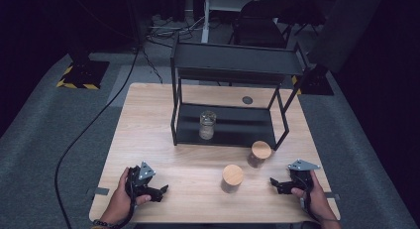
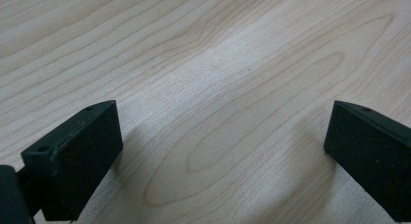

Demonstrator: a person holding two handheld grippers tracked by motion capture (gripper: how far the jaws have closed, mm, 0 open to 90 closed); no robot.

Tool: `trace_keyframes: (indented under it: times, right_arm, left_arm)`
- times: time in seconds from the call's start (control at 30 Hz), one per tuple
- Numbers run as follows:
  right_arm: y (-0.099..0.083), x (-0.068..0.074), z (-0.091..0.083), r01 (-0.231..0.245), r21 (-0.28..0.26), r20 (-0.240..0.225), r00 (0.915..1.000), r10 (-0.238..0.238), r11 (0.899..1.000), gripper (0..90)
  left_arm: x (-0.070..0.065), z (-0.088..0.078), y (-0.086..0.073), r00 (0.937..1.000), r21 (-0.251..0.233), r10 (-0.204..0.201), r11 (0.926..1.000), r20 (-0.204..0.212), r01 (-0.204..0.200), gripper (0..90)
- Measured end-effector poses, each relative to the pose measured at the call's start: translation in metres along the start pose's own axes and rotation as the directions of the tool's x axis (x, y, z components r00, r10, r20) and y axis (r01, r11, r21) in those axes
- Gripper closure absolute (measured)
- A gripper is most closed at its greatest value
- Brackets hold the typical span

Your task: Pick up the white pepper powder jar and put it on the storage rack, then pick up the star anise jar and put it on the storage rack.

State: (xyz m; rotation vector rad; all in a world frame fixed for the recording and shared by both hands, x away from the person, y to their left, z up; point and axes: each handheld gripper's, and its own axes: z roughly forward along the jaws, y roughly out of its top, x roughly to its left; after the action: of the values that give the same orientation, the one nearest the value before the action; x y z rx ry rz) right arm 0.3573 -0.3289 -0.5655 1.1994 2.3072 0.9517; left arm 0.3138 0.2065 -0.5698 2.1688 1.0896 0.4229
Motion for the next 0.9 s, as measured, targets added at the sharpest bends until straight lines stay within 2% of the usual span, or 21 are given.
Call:
trace_keyframes:
  times: [0.9]
  right_arm:
    - [0.0000, 0.0003, -0.0001, 0.004, 0.000, -0.004, 1.0000, -0.004, 1.000, 0.0]
  left_arm:
    - [0.0009, 0.0002, 0.0001, 1.0000, 0.000, 0.007, 1.0000, 0.005, -0.007, 0.0]
